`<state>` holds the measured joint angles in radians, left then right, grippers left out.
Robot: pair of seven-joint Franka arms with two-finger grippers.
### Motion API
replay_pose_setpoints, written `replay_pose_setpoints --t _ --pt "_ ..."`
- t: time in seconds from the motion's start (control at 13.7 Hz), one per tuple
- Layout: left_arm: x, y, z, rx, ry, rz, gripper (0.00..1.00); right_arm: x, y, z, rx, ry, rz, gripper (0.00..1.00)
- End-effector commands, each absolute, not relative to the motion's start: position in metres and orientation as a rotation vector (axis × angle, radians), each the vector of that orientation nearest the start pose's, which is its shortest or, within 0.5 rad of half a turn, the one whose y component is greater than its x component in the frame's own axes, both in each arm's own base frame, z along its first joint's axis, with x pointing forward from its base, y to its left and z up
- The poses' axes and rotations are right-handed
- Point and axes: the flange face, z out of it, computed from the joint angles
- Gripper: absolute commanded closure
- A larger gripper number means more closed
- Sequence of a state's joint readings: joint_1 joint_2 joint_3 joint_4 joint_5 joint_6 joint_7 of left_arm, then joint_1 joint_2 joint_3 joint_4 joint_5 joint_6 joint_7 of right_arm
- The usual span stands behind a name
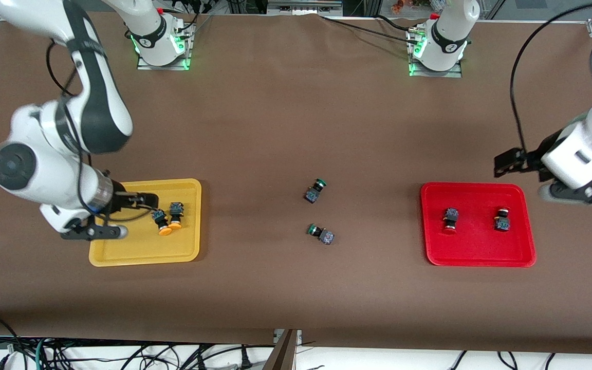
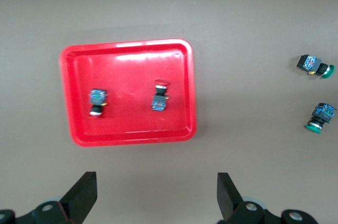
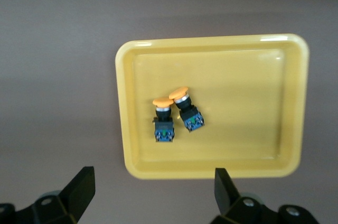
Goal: Place red and yellow buttons in trays
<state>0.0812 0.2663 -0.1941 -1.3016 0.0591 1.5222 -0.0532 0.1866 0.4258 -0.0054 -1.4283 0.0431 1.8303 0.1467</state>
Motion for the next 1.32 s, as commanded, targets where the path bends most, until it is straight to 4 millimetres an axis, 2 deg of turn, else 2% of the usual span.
replay_pose_setpoints --t 0.0,0.07,0.22,0.44,0.51,0.66,0.88,0.95,1.24 --pt "0.603 -0.045 0.607 -3.093 0.051 0.104 0.0 0.612 0.115 0.504 -3.113 -0.068 0.004 0.0" --pt "0.595 -0.044 0.609 -3.097 0.047 0.138 0.0 0.592 0.11 0.517 -3.114 -0.066 -0.001 0.0" --pt "0.584 -0.049 0.604 -3.119 -0.007 0.179 0.0 0.565 0.102 0.535 -3.12 -0.067 -0.026 0.0" --pt "0.577 -0.052 0.598 -3.135 -0.103 0.203 0.0 0.563 0.078 0.554 -3.127 -0.119 -0.032 0.0" --pt "0.577 -0.051 0.592 -3.134 -0.107 0.225 0.0 0.563 0.069 0.556 -3.127 -0.136 -0.023 0.0" --pt "0.581 -0.049 0.593 -3.133 -0.101 0.22 0.0 0.564 0.06 0.557 -3.127 -0.138 -0.011 0.0" --pt "0.586 -0.056 0.595 -3.13 -0.085 0.204 0.0 0.564 0.06 0.565 -3.125 -0.158 -0.032 0.0" --pt "0.59 -0.054 0.589 -3.132 -0.092 0.221 0.0 0.565 0.063 0.568 -3.126 -0.16 -0.04 0.0" --pt "0.594 -0.047 0.59 -3.131 -0.109 0.211 0.0 0.567 0.064 0.579 -3.125 -0.151 -0.066 0.0"
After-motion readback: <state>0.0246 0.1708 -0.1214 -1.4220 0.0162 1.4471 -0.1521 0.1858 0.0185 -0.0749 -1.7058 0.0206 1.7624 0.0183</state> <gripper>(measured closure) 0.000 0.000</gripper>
